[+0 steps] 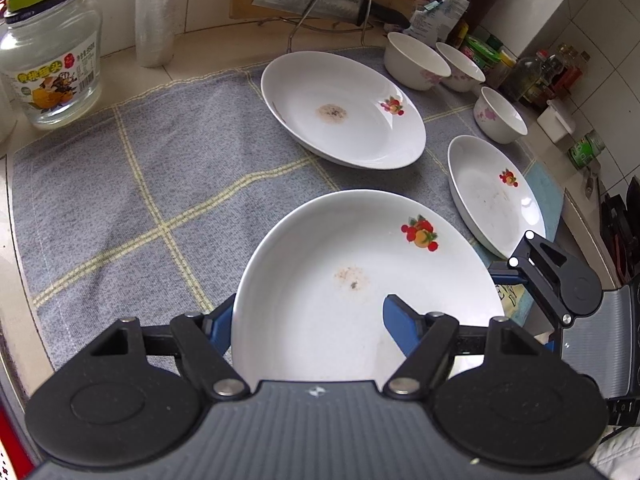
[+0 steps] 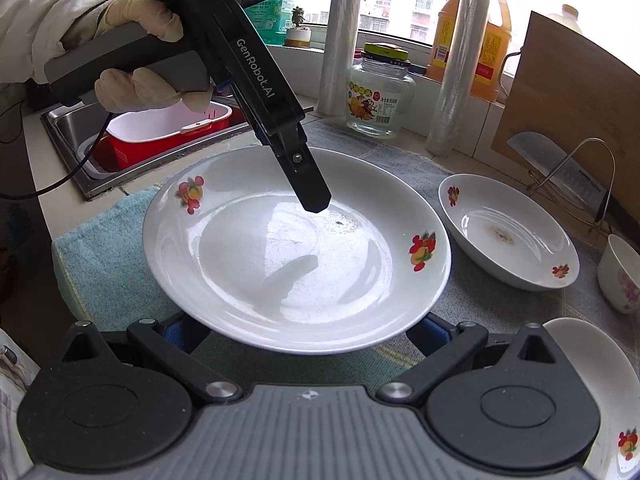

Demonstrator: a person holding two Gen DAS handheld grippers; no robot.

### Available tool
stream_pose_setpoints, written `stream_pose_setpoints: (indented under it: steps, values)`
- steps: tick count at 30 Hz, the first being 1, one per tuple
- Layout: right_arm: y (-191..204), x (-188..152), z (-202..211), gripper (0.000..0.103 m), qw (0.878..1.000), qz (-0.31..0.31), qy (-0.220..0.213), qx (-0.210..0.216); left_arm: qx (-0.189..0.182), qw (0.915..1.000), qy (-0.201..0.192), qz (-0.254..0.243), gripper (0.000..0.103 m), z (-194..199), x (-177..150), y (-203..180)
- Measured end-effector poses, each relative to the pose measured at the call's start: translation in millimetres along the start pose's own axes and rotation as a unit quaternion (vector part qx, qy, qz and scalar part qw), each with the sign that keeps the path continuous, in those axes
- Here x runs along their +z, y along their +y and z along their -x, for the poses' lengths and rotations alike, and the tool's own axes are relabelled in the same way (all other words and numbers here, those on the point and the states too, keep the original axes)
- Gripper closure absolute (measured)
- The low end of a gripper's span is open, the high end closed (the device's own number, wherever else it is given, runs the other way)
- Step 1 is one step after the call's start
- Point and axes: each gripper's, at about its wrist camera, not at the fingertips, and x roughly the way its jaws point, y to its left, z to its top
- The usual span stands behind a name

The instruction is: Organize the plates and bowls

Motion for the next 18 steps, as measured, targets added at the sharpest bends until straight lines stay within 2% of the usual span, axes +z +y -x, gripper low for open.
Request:
stream_pose_setpoints:
  steps: [18]
  values:
    - [9, 43, -45, 0.000, 0.999, 0.036, -0.006, 0.022, 0.026, 0.9988, -0.026, 0.031, 0.029, 25, -3, 56]
